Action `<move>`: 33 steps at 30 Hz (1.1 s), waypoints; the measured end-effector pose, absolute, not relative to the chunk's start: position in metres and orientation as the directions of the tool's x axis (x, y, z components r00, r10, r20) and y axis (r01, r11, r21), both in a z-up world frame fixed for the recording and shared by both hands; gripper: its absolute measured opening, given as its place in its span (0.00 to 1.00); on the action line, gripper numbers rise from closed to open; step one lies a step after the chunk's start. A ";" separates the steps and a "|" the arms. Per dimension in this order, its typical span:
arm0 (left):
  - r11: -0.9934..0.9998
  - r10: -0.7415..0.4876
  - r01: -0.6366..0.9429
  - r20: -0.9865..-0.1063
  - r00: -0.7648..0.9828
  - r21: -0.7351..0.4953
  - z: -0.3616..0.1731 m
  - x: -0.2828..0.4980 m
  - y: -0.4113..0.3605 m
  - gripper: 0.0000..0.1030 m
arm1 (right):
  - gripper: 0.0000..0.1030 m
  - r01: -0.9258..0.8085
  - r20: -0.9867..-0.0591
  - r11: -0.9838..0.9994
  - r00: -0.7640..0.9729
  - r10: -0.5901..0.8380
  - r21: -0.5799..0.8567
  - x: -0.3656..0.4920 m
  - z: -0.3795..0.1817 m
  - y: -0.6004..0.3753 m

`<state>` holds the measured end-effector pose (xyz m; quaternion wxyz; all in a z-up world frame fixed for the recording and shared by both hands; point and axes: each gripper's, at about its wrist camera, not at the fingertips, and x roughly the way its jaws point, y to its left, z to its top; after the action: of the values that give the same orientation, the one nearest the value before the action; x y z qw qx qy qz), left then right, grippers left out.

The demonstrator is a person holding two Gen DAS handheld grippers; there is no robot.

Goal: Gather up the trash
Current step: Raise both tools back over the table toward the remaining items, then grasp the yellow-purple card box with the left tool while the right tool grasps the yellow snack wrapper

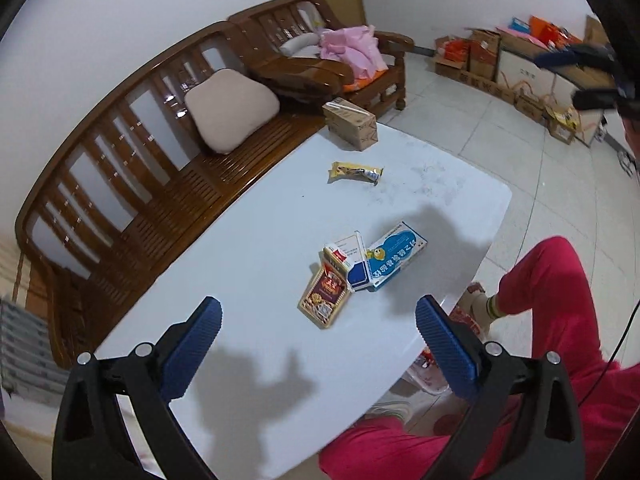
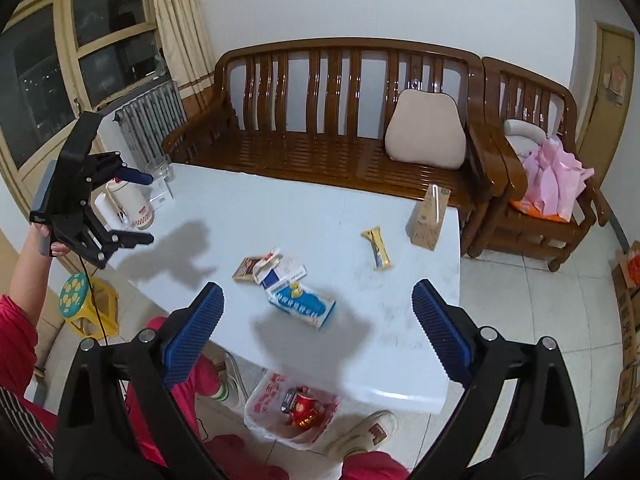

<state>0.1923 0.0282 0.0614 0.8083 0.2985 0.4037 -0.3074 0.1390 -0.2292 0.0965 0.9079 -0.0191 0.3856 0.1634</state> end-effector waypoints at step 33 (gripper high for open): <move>0.340 -0.191 0.934 -0.964 0.186 0.113 -0.132 0.294 -0.014 0.92 | 0.90 -0.365 -0.910 0.927 0.351 0.220 0.083 0.354 -0.055 -0.216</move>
<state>0.2938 -0.0136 -0.1322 0.6649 0.3887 0.4775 -0.4229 0.3541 -0.2163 -0.0548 0.8191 -0.0670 0.5411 0.1783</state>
